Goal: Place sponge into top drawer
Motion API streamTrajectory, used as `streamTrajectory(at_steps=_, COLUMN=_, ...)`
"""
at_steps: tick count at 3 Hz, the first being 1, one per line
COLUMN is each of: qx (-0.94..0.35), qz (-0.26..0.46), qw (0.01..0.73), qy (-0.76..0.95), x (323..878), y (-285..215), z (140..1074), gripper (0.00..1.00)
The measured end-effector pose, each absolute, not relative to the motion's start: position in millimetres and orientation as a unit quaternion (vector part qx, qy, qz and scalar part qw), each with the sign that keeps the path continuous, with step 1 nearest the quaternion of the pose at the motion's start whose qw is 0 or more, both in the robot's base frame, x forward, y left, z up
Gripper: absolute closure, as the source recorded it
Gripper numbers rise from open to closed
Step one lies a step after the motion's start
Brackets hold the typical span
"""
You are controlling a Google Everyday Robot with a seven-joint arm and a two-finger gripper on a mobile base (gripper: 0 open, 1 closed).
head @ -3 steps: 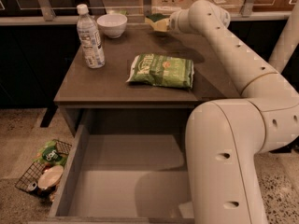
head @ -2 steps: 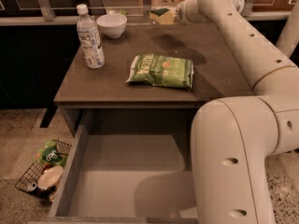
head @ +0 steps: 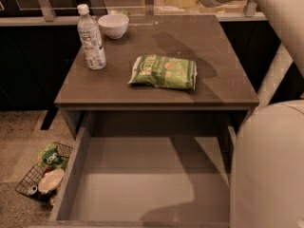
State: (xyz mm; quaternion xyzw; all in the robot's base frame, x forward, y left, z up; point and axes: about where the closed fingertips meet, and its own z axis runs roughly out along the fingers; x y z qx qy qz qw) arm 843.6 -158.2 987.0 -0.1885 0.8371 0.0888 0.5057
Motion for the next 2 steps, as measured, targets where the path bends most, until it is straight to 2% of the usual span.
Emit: streamTrajectory(at_steps=2, qx=-0.197, qz=0.058, qw=0.515, qy=0.832, x=743.0, y=-174.5, z=1022.8, gripper=1.00)
